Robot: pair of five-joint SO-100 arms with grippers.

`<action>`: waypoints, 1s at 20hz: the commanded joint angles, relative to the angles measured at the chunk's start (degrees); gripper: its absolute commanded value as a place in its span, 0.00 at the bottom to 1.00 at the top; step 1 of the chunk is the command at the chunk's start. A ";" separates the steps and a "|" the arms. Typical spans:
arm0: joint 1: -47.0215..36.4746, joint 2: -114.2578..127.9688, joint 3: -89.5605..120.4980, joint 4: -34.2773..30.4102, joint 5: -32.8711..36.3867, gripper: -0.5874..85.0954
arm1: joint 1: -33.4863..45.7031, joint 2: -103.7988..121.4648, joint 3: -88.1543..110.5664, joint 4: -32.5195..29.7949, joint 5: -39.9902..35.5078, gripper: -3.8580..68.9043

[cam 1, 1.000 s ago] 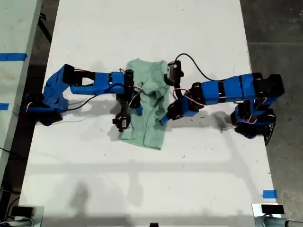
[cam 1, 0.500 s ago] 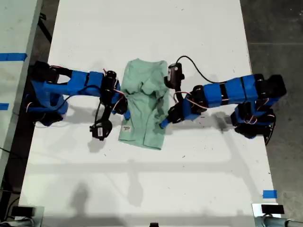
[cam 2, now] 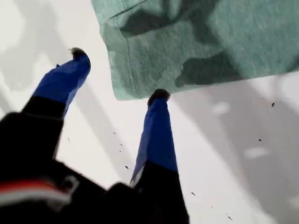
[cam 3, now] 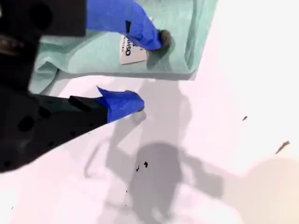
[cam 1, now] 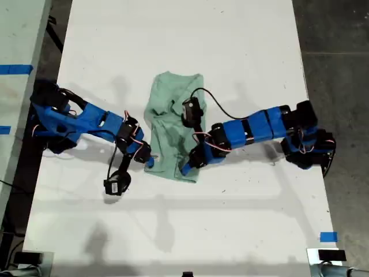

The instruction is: Fold tshirt

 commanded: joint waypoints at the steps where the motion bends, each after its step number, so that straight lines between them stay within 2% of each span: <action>1: 1.05 4.83 -0.35 -2.02 -0.79 0.25 | -1.23 -0.62 -5.45 0.97 1.14 0.45; 10: 0.62 4.39 -0.18 -5.27 -0.70 0.26 | -1.85 -2.81 -5.27 -0.26 1.67 0.46; 13: -0.44 -0.53 -0.44 -8.53 0.09 0.23 | -1.58 -7.82 -6.42 -1.67 2.11 0.45; 15: -1.05 -6.06 -4.04 -7.03 1.67 0.20 | -1.67 -11.60 -7.47 -2.20 3.08 0.43; 16: -1.32 -8.88 -5.89 -7.65 5.10 0.14 | -1.85 -12.83 -7.73 -2.72 3.43 0.39; 17: -1.32 -12.04 -9.93 -4.92 6.86 0.09 | -2.02 -13.45 -7.82 -3.08 3.78 0.33; 19: -1.23 -14.06 -14.15 -2.64 8.88 0.03 | -2.11 -13.45 -7.82 -3.52 4.22 0.18; 20: -1.23 -14.24 -15.03 -2.20 9.40 0.01 | -2.29 -13.45 -7.91 -3.69 4.39 0.07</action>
